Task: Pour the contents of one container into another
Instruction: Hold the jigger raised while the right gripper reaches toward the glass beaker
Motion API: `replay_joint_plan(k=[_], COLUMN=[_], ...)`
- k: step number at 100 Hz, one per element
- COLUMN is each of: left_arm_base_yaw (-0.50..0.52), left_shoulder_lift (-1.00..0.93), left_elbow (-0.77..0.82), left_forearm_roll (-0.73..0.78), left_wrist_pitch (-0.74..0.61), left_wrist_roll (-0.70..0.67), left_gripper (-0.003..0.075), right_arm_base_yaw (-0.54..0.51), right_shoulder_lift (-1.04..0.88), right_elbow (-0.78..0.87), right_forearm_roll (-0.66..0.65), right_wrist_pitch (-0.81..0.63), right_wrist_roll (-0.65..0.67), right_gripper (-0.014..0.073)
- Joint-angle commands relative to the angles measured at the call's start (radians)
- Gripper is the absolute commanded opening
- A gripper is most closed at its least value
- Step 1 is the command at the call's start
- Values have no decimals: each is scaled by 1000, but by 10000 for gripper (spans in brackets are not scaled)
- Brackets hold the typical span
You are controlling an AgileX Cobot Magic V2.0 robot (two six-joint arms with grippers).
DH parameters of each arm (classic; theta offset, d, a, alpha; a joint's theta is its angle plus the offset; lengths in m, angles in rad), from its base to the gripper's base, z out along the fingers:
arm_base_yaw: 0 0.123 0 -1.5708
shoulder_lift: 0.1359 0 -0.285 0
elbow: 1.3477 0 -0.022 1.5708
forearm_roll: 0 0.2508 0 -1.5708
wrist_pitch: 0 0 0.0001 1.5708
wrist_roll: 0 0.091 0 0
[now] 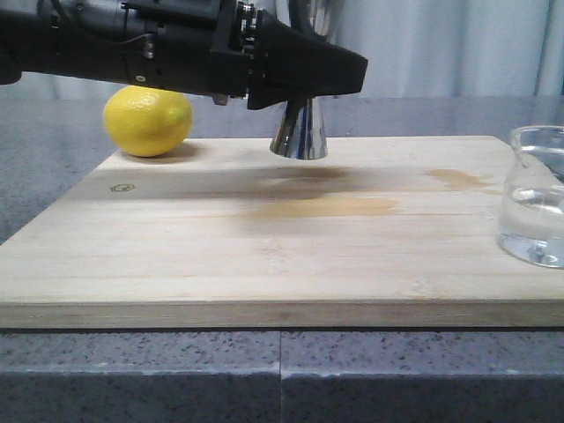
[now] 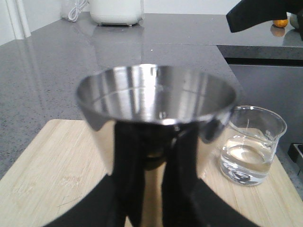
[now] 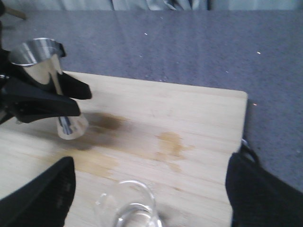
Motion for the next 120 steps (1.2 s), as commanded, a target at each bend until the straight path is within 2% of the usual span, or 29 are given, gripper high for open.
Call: replay_joint_plan(k=[1,16,31,43,60,92,120], left_arm_base_yaw=[-8,-8,-8,-8,-8,-8,-8], left_shoulder_lift=[-45,-45,-45,-45,-45,-45,-45], left_elbow=[-30,-30,-30,-30,-30,-30,-30], left_forearm_roll=[-86,-86,-86,-86,-86,-86,-86], left_wrist_pitch=[79,78,78,78,78,78,78], left_wrist_roll=[0,0,0,0,0,0,0], left_gripper=[103,103,103,103,103,103,103], right_arm_base_yaw=[70,122,122,122,138,300,303], right_shoulder_lift=[0,-3,-32,-57,-61,-61,-57], right_elbow=[16,79,159,222,267,306,401], right_forearm_roll=[-49,-90,-108,-128,-140,-274,-274], right_wrist_pitch=[-163,-187,-328,-428,-484,-581,-703], right_wrist_roll=[47,47,52,114,143,185,185], right_gripper=[584,584,584,584,584,584,584])
